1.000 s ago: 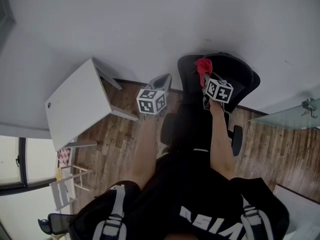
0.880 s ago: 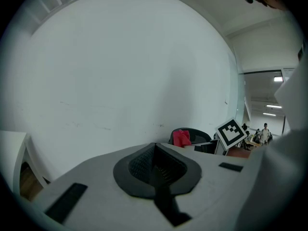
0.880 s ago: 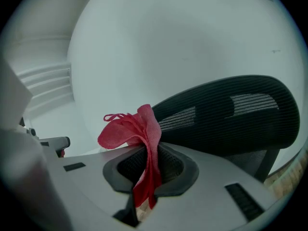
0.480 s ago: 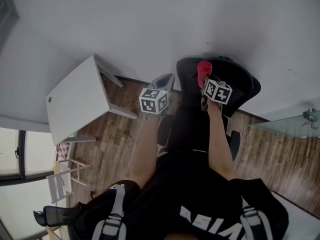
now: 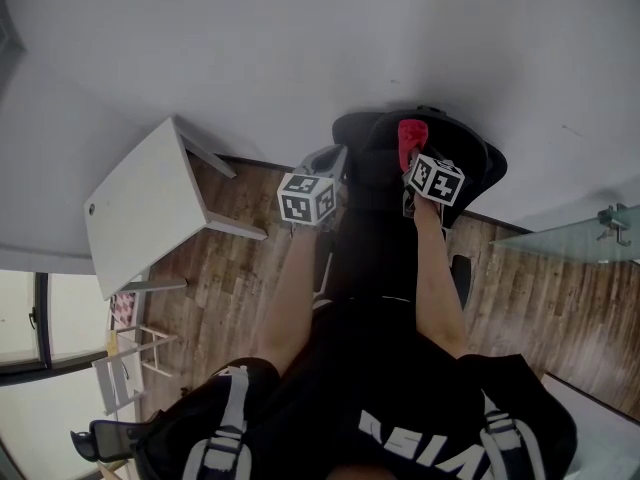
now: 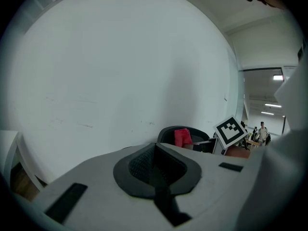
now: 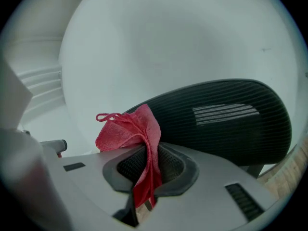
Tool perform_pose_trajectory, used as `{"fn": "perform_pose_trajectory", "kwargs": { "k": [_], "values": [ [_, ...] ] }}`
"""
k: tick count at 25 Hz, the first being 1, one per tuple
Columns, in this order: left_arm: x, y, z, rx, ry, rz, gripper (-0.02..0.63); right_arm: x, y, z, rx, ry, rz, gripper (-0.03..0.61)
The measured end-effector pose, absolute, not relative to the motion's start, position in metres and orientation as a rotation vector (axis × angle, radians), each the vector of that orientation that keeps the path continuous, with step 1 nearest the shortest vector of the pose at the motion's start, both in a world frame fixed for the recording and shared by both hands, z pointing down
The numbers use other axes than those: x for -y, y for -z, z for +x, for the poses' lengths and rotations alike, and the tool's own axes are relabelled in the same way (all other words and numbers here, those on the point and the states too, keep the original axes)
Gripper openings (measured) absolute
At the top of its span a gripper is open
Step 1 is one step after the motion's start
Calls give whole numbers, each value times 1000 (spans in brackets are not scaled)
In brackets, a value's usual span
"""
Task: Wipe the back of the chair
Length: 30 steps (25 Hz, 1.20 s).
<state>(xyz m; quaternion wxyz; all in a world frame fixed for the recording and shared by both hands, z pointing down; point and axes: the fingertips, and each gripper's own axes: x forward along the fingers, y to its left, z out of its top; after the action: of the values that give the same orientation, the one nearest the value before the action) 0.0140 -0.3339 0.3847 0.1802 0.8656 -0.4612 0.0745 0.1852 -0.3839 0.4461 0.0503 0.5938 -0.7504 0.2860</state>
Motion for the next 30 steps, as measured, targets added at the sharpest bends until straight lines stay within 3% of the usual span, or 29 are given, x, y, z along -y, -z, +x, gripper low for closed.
{"fn": "perform_pose_trajectory", "kwargs": {
  "k": [30],
  "values": [
    [313,-381,139,1107,-297,2565,25,330,-434,328,2082,-837,2171,66]
  ]
}}
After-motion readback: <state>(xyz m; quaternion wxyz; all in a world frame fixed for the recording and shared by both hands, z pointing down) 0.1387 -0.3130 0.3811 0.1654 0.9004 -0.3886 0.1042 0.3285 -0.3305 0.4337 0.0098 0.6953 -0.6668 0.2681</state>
